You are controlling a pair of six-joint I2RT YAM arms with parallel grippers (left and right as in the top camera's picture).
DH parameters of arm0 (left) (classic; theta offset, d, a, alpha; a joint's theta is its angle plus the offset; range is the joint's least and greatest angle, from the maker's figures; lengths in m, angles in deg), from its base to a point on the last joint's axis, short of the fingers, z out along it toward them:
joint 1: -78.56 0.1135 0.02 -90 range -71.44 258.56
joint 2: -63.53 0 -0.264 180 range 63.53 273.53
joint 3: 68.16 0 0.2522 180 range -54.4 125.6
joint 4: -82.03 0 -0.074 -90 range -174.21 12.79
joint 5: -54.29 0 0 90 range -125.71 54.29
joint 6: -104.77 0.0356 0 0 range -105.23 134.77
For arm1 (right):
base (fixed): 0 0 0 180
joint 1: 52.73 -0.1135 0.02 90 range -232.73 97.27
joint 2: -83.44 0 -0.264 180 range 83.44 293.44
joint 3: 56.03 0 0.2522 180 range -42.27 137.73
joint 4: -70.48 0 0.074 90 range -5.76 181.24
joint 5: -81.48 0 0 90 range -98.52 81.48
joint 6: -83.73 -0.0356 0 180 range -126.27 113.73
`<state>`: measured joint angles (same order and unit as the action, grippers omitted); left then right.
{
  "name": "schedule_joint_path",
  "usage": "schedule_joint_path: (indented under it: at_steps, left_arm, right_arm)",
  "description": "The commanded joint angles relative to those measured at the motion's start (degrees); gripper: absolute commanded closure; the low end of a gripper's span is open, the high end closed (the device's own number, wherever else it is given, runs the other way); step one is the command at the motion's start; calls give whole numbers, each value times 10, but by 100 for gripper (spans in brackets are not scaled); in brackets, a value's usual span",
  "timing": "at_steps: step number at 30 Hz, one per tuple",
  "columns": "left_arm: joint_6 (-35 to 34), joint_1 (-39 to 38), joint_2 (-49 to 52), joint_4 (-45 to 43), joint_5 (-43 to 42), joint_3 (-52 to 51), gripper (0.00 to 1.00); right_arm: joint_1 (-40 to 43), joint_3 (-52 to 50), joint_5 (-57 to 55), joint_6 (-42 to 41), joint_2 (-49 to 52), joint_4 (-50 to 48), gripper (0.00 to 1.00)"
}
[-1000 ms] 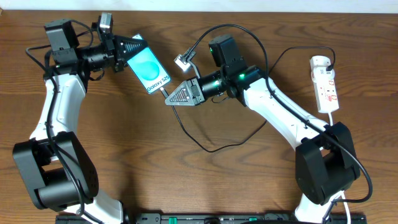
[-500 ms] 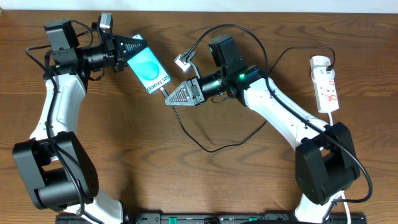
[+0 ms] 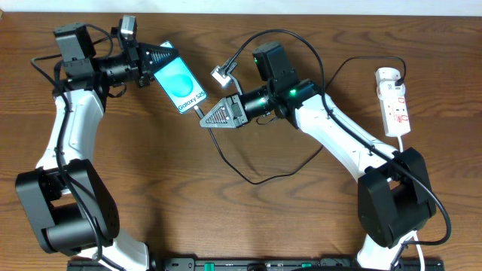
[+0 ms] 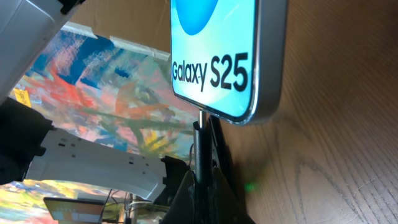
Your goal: Plug charger to phone and switch on socket
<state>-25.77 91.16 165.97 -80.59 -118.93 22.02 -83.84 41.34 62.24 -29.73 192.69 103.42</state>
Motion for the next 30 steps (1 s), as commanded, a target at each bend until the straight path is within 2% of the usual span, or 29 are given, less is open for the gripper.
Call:
schedule_joint_path:
  at_steps: [1,30]
  left_arm:
    - [-5,0,3,-3,-10,3,93]
    - [-6,0,3,-3,-10,3,93]
  right_arm:
    - [-5,-1,12,3,-2,1,99]
    - [-5,-1,1,3,-2,5,99]
